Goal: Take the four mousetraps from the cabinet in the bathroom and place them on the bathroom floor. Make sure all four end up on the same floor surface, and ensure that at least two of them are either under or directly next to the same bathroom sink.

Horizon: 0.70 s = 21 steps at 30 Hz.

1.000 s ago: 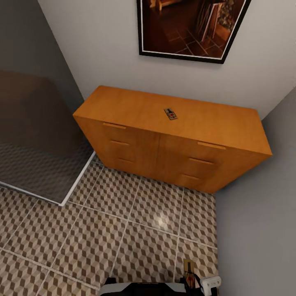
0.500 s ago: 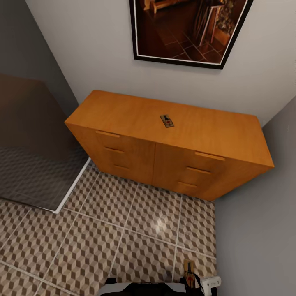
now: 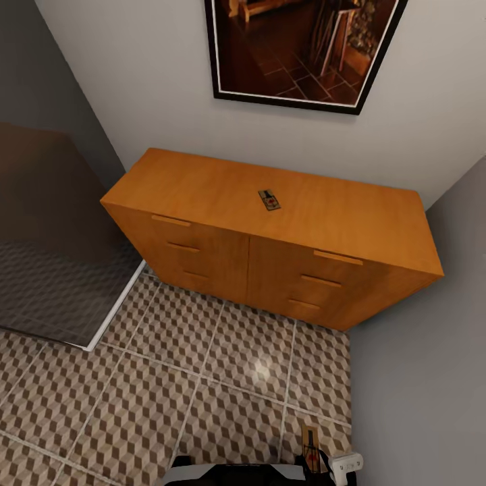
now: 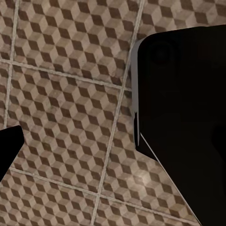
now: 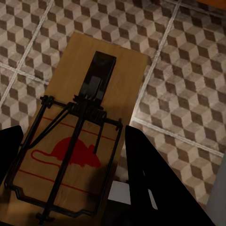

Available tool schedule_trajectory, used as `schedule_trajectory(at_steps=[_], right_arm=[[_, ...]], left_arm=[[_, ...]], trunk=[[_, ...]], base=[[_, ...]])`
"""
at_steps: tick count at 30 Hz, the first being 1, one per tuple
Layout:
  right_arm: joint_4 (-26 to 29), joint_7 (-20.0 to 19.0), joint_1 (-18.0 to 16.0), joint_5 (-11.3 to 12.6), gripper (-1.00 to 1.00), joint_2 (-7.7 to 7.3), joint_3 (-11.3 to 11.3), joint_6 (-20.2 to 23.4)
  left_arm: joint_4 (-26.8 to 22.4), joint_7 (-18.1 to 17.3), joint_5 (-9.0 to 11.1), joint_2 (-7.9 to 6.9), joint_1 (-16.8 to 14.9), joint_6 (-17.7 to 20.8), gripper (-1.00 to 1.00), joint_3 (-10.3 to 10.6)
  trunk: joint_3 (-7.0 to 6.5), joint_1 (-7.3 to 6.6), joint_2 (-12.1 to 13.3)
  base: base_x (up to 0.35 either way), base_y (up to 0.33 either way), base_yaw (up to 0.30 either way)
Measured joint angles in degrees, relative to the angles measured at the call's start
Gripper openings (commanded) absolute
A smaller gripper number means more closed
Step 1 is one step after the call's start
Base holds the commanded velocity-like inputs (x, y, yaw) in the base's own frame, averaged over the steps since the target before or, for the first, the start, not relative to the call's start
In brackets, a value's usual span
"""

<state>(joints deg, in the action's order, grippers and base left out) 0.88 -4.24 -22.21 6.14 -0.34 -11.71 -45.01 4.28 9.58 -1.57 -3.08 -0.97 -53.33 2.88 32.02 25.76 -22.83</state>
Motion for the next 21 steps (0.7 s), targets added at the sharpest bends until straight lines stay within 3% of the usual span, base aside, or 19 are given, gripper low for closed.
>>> schedule_trajectory(at_steps=[21], right_arm=[[-0.02,0.00,0.00,0.00,-1.00,0.00,0.00,-0.01]], left_arm=[[0.00,-0.09,0.00,0.00,0.00,0.00,1.00,0.00]], trunk=[[0.00,0.00,0.00]], base=[[0.000,0.000,0.000]])
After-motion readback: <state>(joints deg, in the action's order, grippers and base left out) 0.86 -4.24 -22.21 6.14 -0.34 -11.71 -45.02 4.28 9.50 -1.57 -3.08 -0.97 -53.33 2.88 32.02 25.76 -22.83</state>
